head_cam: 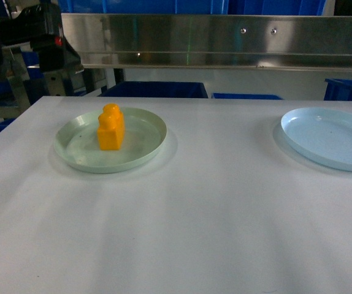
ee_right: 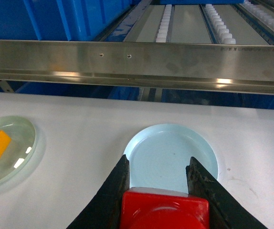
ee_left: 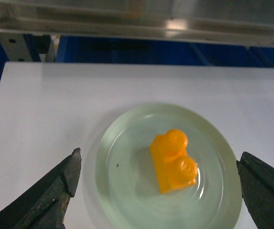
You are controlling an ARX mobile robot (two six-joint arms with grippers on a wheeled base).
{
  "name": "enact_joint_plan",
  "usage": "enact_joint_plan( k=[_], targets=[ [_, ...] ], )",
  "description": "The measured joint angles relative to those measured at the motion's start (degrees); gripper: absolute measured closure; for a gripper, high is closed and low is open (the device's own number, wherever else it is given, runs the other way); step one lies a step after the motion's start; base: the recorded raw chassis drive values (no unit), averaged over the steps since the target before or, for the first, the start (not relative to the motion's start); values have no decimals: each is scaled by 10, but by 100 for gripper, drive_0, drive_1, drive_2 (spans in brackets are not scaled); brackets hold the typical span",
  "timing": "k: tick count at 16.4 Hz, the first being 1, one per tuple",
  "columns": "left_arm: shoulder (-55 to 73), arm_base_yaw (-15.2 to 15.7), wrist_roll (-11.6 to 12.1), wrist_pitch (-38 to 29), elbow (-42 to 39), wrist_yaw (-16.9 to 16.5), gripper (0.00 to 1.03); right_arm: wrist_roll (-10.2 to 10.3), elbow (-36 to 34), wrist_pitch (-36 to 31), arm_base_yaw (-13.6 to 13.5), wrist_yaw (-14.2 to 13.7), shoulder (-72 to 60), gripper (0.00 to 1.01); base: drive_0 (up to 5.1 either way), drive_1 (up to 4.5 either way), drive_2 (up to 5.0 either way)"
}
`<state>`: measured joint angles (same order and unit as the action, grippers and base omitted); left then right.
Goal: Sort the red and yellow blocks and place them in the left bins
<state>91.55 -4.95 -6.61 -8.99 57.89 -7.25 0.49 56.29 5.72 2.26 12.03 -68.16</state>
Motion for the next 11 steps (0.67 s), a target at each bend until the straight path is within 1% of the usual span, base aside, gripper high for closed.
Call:
enact_joint_plan(
  k=[2, 3, 5, 6, 8, 11],
  targets=[
    [40, -10, -28, 56, 89, -17, 5, 0, 0, 0, 0, 0, 0, 72, 0, 0, 0],
    [69, -20, -41, 95, 139, -12, 5, 1, 0, 0, 0, 0, 0, 72, 0, 0, 0],
    [117, -43, -43, 148, 201, 16, 5, 1, 0, 0, 0, 0, 0, 72, 0, 0, 0],
    [139, -51, -43, 185, 226, 24, 5, 1, 0, 0, 0, 0, 0, 72, 0, 0, 0],
    [181, -66, -42, 234, 258, 33, 5, 1, 0, 0, 0, 0, 0, 72, 0, 0, 0],
    [226, -77, -42, 269, 284, 49, 5, 1, 0, 0, 0, 0, 0, 72, 0, 0, 0]
  ],
)
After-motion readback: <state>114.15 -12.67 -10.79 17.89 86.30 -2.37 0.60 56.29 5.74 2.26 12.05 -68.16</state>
